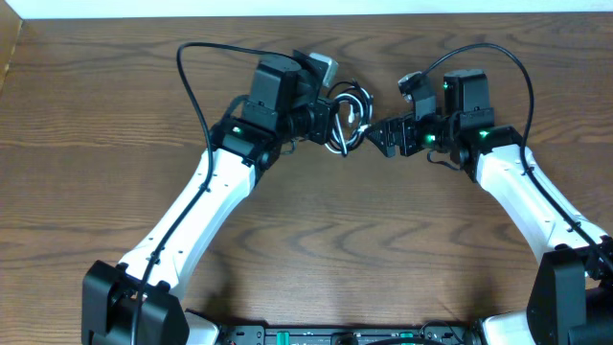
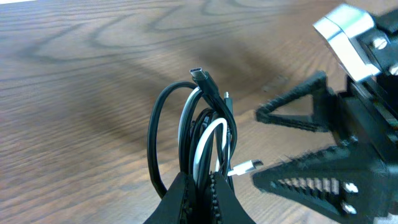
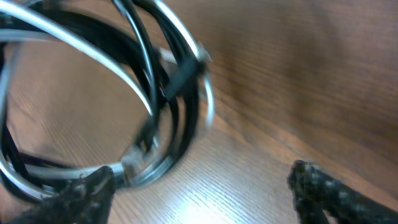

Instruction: Untangle cables

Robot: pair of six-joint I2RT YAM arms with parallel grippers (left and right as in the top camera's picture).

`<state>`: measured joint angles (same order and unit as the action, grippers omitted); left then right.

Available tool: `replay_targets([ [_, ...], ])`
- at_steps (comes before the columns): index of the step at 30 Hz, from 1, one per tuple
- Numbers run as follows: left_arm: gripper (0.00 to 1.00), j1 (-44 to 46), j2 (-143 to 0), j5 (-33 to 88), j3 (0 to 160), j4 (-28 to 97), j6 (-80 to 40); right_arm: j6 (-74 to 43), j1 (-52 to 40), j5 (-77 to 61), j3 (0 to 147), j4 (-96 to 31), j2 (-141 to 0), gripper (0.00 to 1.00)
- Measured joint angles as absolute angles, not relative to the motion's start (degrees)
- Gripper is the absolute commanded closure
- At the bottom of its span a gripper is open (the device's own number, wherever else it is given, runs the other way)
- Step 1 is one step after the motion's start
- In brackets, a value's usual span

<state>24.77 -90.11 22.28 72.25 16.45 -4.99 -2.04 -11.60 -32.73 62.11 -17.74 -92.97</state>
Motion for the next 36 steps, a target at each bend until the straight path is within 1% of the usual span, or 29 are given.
replay_targets([
  [11,0.92,25.6,-90.1,22.5,72.2,18.2,-5.0,3.7,-11.6,-34.3,62.1,-13.0,-93.0,0.22],
  [16,0.92,25.7,-90.1,23.0,72.2,18.3,-5.0,4.7,-11.6,-34.3,62.1,-11.7,-93.0,0.27],
  [21,0.93,27.2,-90.1,23.7,72.2,18.4,-5.0,6.1,-12.5,-34.3,62.1,-11.3,-93.0,0.27],
  [24,0.93,28.3,-90.1,23.9,72.2,18.4,-4.9,6.6,-13.9,-34.4,62.1,-10.7,-93.0,0.30],
  [25,0.93,28.5,-90.1,23.9,72.2,18.4,-4.9,6.7,-14.4,-34.5,62.1,-10.6,-93.0,0.34],
  [26,0.93,28.6,-90.1,23.9,72.2,18.5,-4.9,7.0,-14.8,-34.5,62.1,-10.4,-93.0,0.41],
  [28,0.93,28.7,-90.1,23.9,72.2,18.5,-4.9,7.3,-15.4,-34.6,62.1,-10.3,-93.0,0.68],
  [29,0.93,28.7,-90.1,23.9,72.2,18.6,-4.9,7.3,-15.5,-34.4,62.1,-10.3,-92.9,0.83],
  [30,0.92,28.8,-90.1,23.9,72.2,18.7,-4.9,7.6,-15.6,-34.2,62.1,-10.4,-92.9,0.94],
  [31,0.92,28.8,-90.1,23.9,72.2,18.6,-4.9,7.5,-15.6,-33.7,62.1,-10.5,-93.0,0.98],
  [32,0.92,28.8,-90.1,23.8,72.2,18.5,-4.9,7.7,-15.6,-33.5,62.1,-10.8,-93.0,0.98],
  [36,0.93,28.8,-90.1,23.8,72.2,18.2,-4.9,7.9,-15.8,-31.9,62.1,-11.8,-93.0,0.99],
])
